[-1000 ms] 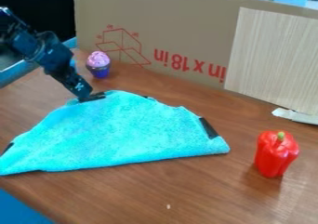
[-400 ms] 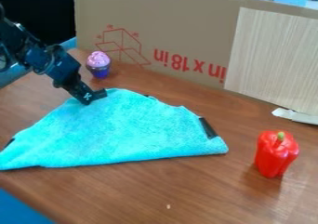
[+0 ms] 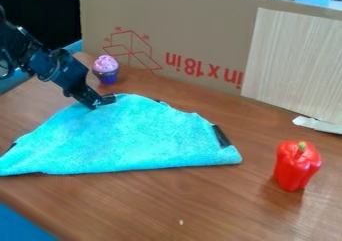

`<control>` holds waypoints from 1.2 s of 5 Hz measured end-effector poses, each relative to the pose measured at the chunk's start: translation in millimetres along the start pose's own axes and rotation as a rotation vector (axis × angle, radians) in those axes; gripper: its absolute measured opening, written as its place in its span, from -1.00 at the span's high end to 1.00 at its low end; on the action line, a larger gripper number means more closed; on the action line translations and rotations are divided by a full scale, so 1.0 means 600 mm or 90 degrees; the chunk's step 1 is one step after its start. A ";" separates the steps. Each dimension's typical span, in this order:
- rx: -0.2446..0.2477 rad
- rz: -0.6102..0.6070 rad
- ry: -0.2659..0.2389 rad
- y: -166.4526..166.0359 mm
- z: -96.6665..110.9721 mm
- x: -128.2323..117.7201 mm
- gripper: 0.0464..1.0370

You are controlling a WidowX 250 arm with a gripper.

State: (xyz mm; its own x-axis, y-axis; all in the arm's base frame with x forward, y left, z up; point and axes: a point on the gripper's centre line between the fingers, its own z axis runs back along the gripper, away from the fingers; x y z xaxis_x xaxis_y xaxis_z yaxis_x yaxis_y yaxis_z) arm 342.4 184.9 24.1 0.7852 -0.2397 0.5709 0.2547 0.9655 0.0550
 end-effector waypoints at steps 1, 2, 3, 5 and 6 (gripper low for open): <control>-0.033 0.008 -0.017 -0.013 0.013 0.001 0.97; -0.038 -0.001 -0.055 -0.018 0.047 0.016 0.98; -0.028 -0.026 -0.085 -0.027 0.068 0.027 0.98; -0.021 -0.097 -0.108 -0.085 0.097 0.016 0.98; -0.032 -0.146 -0.122 -0.136 0.110 0.007 0.98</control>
State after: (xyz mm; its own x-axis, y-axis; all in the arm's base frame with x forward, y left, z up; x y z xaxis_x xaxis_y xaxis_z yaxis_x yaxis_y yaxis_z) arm 287.4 111.9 76.0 0.5849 -0.4225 0.6924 0.4446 0.8809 0.1620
